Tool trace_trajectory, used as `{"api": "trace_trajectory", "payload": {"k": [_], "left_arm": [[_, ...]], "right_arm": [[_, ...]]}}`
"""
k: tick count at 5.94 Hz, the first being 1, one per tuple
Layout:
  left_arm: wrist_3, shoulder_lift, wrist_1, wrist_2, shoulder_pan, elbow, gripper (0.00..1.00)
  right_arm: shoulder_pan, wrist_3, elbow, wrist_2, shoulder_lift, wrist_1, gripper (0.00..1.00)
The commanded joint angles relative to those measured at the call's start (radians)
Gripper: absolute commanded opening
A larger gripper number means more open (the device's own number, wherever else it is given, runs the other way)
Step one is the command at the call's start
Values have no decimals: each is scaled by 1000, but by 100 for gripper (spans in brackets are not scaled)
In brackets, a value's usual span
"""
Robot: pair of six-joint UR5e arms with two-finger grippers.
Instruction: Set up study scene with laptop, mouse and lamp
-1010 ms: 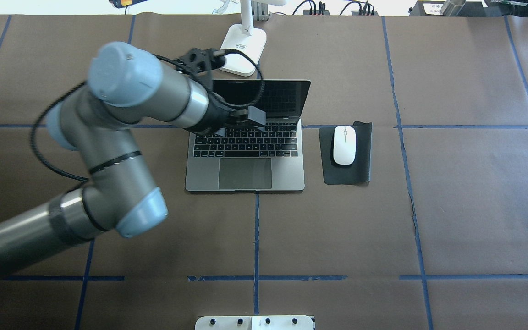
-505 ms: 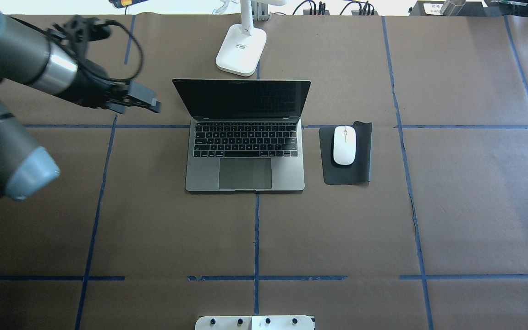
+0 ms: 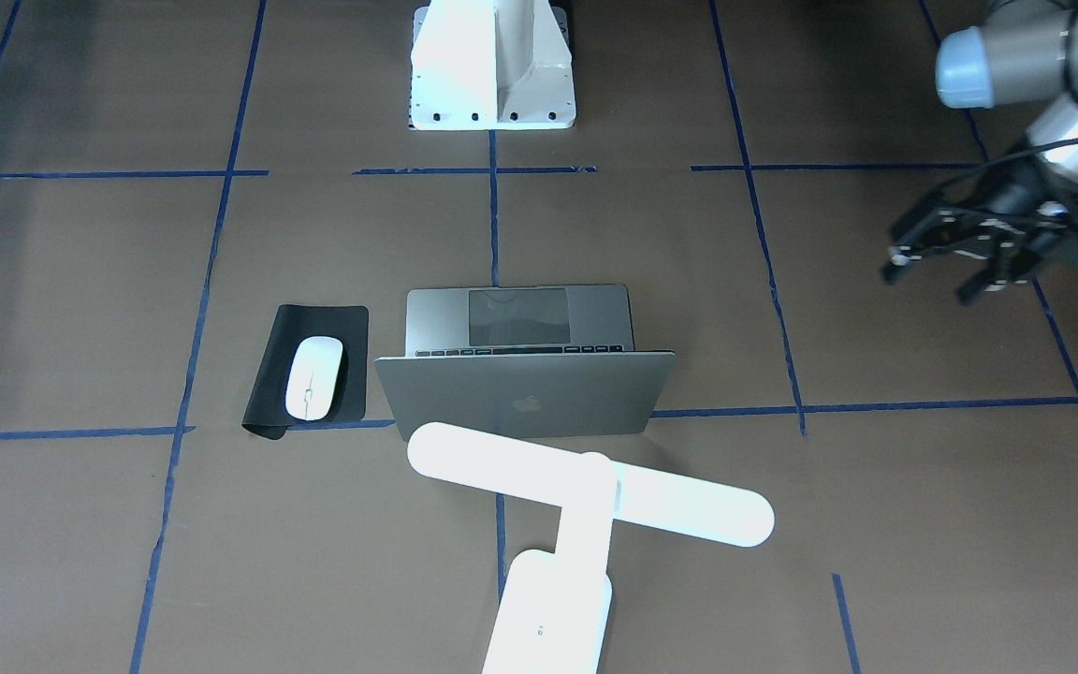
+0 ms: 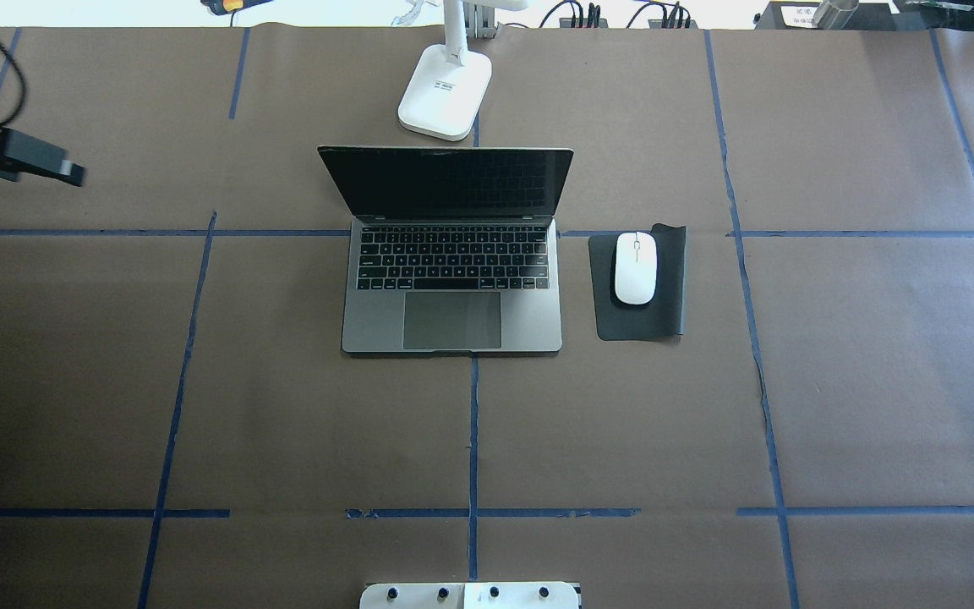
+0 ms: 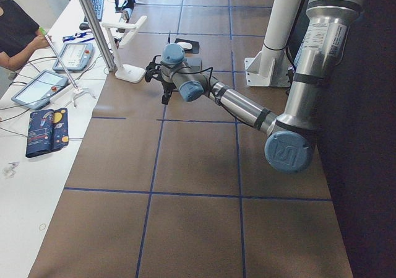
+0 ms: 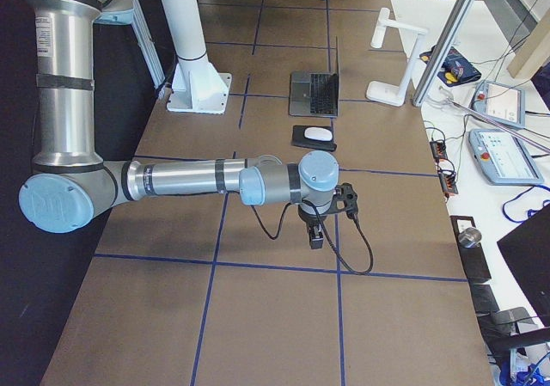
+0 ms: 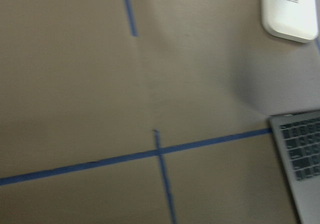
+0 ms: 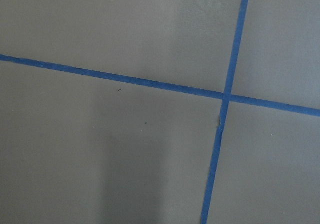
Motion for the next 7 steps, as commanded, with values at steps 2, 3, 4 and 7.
{"api": "trace_trajectory", "payload": {"k": [2,3,4,7], "left_arm": [[600,148,161,-62,-272,112,99],[744,147,231,-62,-311,160,99],[785,147,343,-60,-325,143,99],[788,138,514,-56,-337,116,100]], "right_arm": [[0,-1,-18,-4,-5,-2,100],[30,-1,-20,-5,-5,-2,100],[49,-1,-21,-5,-2,-1,100],[34,-75,37,10,-60,-69,100]]}}
